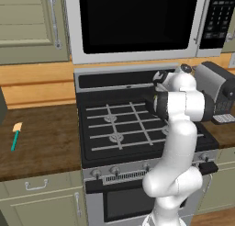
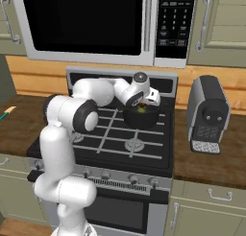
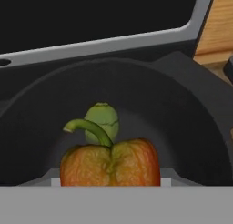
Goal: Put the bell pepper and lime in the pot. Retrieve the spatula and lightly stir the vegetables in the pot.
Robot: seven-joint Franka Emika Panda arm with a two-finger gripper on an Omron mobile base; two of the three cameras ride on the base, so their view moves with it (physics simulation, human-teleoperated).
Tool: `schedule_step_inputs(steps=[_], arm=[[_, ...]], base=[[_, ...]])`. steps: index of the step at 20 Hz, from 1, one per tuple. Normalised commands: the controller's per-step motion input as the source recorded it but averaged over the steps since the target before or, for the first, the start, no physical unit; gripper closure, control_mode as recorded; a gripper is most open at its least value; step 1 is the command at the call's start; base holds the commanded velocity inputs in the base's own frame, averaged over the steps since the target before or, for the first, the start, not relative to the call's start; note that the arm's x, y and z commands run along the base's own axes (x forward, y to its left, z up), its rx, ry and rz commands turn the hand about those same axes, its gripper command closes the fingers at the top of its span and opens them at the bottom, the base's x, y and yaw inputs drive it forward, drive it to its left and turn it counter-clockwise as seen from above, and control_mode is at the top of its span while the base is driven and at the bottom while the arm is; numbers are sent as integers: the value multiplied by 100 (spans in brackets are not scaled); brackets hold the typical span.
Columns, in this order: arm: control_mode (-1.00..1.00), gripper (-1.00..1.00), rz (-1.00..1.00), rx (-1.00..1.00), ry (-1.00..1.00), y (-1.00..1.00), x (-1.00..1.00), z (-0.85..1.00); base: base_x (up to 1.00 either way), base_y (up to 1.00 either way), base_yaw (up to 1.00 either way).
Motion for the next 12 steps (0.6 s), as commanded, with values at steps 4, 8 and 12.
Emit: schedule_step_inputs(steps=[4, 8, 12], arm=[[-100, 100, 0, 0, 1, -1, 47, -34], [-100, 100, 0, 0, 5, -4, 44, -33], [-100, 100, 0, 0, 7, -6, 31, -25]], base=[[0, 0, 0], [0, 0, 0], [0, 0, 0]])
